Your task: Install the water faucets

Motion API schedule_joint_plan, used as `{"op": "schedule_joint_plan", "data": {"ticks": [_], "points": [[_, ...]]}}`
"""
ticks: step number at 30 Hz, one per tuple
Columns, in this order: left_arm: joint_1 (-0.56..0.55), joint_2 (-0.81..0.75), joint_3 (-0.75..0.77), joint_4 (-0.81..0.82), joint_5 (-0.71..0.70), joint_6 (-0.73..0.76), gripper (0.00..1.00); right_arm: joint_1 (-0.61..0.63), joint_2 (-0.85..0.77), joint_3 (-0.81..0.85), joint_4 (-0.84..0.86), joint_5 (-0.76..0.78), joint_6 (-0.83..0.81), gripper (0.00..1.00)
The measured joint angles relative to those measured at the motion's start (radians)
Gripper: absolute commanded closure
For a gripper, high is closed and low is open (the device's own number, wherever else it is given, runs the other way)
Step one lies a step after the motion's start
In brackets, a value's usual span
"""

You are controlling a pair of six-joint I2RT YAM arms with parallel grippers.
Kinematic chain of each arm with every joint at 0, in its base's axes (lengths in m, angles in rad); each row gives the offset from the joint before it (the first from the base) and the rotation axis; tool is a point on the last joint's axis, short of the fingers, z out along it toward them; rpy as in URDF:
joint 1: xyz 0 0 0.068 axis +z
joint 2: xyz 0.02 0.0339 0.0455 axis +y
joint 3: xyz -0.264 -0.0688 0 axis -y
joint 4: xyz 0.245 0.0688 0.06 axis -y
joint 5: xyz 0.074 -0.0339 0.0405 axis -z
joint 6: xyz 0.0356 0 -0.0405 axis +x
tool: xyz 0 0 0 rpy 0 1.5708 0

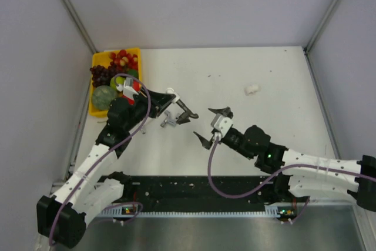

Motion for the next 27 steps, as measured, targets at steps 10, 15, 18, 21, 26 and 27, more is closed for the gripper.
{"op": "schedule_joint_plan", "data": {"ticks": [10, 15, 18, 21, 26, 27], "points": [[0.000, 0.006, 0.023, 0.000, 0.038, -0.016, 1.00, 0.144, 0.222, -0.004, 0.183, 0.223, -0.397, 0.12], [0.000, 0.008, 0.023, 0.000, 0.049, -0.021, 1.00, 0.161, 0.332, 0.001, 0.299, 0.265, -0.506, 0.19], [0.000, 0.011, 0.023, 0.000, 0.053, -0.023, 1.00, 0.174, 0.389, 0.012, 0.359, 0.277, -0.552, 0.22], [0.000, 0.011, 0.023, 0.000, 0.055, -0.023, 1.00, 0.188, 0.436, 0.031, 0.425, 0.294, -0.588, 0.23], [0.000, 0.011, 0.023, 0.000, 0.055, -0.023, 1.00, 0.205, 0.491, 0.053, 0.528, 0.310, -0.618, 0.35], [0.000, 0.011, 0.023, 0.000, 0.055, -0.023, 1.00, 0.206, 0.494, 0.053, 0.539, 0.310, -0.618, 0.42]]}}
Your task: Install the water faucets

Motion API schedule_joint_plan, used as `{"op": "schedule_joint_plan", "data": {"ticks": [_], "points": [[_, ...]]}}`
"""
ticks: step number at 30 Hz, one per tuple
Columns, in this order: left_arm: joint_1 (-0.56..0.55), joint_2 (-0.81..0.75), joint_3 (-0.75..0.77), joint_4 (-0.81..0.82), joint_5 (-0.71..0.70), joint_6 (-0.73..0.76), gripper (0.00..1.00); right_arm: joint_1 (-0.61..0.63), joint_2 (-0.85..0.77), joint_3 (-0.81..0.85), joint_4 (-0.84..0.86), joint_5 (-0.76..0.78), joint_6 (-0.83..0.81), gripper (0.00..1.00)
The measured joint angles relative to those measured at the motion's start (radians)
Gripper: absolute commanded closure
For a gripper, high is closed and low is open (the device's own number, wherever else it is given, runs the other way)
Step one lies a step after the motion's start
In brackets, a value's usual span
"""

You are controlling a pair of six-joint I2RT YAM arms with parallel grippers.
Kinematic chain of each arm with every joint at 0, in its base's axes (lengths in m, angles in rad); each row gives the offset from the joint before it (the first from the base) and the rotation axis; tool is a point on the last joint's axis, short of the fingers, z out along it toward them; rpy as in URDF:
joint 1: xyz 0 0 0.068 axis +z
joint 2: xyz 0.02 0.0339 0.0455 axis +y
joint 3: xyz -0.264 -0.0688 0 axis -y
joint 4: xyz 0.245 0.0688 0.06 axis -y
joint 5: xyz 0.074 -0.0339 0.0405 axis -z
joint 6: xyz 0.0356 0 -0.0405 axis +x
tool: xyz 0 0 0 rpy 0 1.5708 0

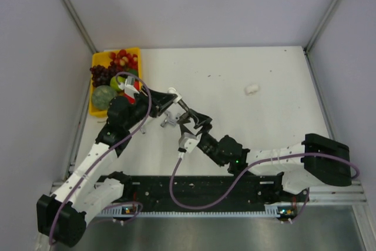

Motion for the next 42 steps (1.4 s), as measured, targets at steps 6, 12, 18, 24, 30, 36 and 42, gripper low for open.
{"op": "schedule_joint_plan", "data": {"ticks": [6, 12, 18, 24, 30, 36, 42], "points": [[0.002, 0.002, 0.000, -0.002, -0.003, 0.001, 1.00, 0.001, 0.002, 0.005, 0.058, 0.011, 0.062, 1.00], [0.008, 0.001, -0.009, 0.009, -0.013, -0.009, 1.00, -0.023, -0.040, 0.004, 0.085, 0.063, 0.289, 1.00], [0.001, -0.022, -0.073, 0.206, 0.012, -0.042, 1.00, -0.095, -0.116, -0.061, 0.080, -0.018, 0.749, 1.00], [0.000, -0.053, -0.133, 0.314, 0.014, -0.048, 0.76, -0.131, -0.185, -0.095, 0.034, -0.113, 0.953, 1.00], [-0.002, -0.094, -0.020, 0.056, -0.008, 0.114, 0.34, -0.132, -0.255, -0.100, -0.071, -0.125, 0.870, 1.00], [-0.001, -0.148, 0.131, -0.218, -0.071, 0.345, 0.27, -0.148, -0.368, -0.104, -0.188, -0.171, 0.768, 1.00], [0.002, -0.054, 0.216, -0.299, 0.095, 0.522, 0.26, -0.194, -0.492, -0.104, -0.291, -0.279, 0.738, 1.00]]}}
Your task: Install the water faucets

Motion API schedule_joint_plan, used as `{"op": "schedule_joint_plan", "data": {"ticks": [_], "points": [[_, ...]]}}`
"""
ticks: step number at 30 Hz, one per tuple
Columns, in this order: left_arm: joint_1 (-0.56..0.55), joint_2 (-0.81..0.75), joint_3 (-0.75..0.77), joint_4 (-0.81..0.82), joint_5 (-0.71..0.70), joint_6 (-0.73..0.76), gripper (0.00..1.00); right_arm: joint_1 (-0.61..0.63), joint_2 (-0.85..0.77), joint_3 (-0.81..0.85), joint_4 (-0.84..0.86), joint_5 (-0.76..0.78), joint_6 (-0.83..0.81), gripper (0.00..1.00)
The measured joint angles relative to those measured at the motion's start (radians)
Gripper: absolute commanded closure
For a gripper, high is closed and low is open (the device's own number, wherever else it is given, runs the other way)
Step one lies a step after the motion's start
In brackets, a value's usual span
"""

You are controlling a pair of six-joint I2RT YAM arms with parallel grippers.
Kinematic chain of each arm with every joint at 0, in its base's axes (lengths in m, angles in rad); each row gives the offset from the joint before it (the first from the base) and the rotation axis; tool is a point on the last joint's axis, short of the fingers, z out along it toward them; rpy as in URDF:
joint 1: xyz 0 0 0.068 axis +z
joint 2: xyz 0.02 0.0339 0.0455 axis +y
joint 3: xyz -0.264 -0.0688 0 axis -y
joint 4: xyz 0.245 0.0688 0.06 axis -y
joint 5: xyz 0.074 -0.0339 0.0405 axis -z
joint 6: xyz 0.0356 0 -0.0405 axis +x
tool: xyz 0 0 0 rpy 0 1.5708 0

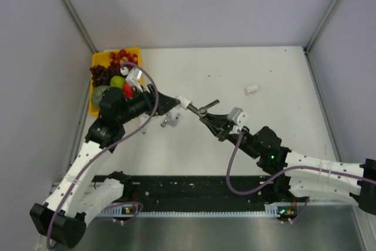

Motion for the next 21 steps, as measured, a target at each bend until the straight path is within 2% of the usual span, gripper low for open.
{"op": "schedule_joint_plan", "data": {"ticks": [3, 13, 17, 21], "points": [[0.001, 0.068, -0.006, 0.029, 0.152, 0.025, 0.25, -0.006, -0.037, 0.000, -0.048, -0.052, -0.006, 1.00], [0.018, 0.085, -0.023, 0.183, 0.404, 0.034, 0.25, -0.014, -0.102, 0.000, -0.078, -0.186, 0.000, 1.00], [0.014, 0.096, -0.025, 0.220, 0.463, 0.030, 0.30, -0.017, -0.102, 0.000, -0.080, -0.232, 0.016, 1.00], [0.014, 0.106, -0.068, 0.367, 0.529, -0.032, 0.35, -0.020, -0.103, 0.000, -0.069, -0.259, 0.042, 1.00]]}}
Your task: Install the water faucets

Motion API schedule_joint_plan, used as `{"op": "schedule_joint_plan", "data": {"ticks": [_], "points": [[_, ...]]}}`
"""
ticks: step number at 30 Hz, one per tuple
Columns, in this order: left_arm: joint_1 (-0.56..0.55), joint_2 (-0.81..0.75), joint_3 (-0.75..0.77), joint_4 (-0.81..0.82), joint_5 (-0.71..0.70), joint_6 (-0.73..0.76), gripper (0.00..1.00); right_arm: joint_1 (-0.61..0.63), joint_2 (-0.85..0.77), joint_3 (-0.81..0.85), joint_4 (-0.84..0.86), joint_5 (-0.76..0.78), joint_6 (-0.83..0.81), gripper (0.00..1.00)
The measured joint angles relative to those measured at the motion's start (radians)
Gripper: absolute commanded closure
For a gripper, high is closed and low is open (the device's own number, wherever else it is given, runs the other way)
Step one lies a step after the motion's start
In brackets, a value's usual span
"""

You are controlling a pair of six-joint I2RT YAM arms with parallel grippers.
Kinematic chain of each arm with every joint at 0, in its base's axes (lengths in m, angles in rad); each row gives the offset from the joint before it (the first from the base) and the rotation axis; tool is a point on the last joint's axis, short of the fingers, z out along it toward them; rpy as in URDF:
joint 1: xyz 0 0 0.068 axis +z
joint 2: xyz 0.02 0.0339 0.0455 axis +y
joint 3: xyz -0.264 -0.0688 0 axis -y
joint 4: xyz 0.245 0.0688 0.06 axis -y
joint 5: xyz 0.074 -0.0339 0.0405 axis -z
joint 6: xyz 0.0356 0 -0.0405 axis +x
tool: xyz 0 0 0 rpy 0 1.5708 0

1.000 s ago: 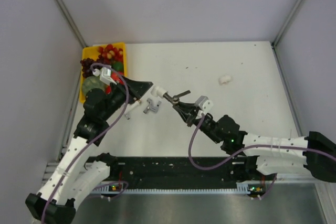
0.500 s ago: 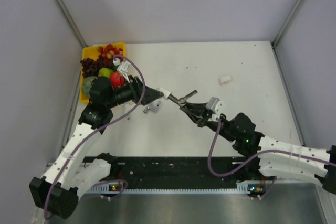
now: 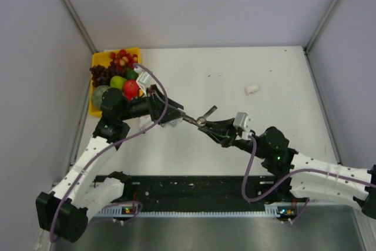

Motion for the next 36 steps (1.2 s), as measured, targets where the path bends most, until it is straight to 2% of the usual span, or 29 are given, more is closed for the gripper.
{"op": "schedule_joint_plan", "data": {"ticks": [7, 10, 15, 22, 28, 31, 33, 36], "points": [[0.000, 0.007, -0.036, 0.179, 0.092, -0.094, 0.37, -0.031, -0.031, -0.008, 0.012, -0.050, 0.045, 1.00], [0.001, 0.011, -0.036, 0.213, 0.112, -0.116, 0.42, -0.042, -0.041, -0.009, 0.015, -0.071, 0.053, 1.00], [0.001, 0.029, -0.036, 0.249, 0.126, -0.140, 0.40, -0.050, -0.047, -0.013, 0.025, -0.081, 0.058, 1.00], [-0.001, 0.074, -0.036, 0.185, 0.169, -0.126, 0.32, -0.063, -0.048, -0.024, 0.016, -0.065, 0.049, 1.00], [-0.002, 0.093, -0.036, 0.130, 0.195, -0.116, 0.36, -0.069, -0.043, -0.024, 0.003, -0.054, 0.039, 1.00], [-0.002, 0.095, -0.032, 0.118, 0.195, -0.114, 0.45, -0.069, -0.037, -0.024, 0.009, -0.061, 0.040, 1.00], [-0.002, 0.098, -0.029, 0.119, 0.195, -0.116, 0.58, -0.069, -0.033, -0.024, 0.019, -0.068, 0.040, 1.00], [0.002, 0.100, -0.027, 0.131, 0.212, -0.121, 0.96, -0.072, -0.029, -0.024, 0.026, -0.071, 0.045, 1.00]]}}
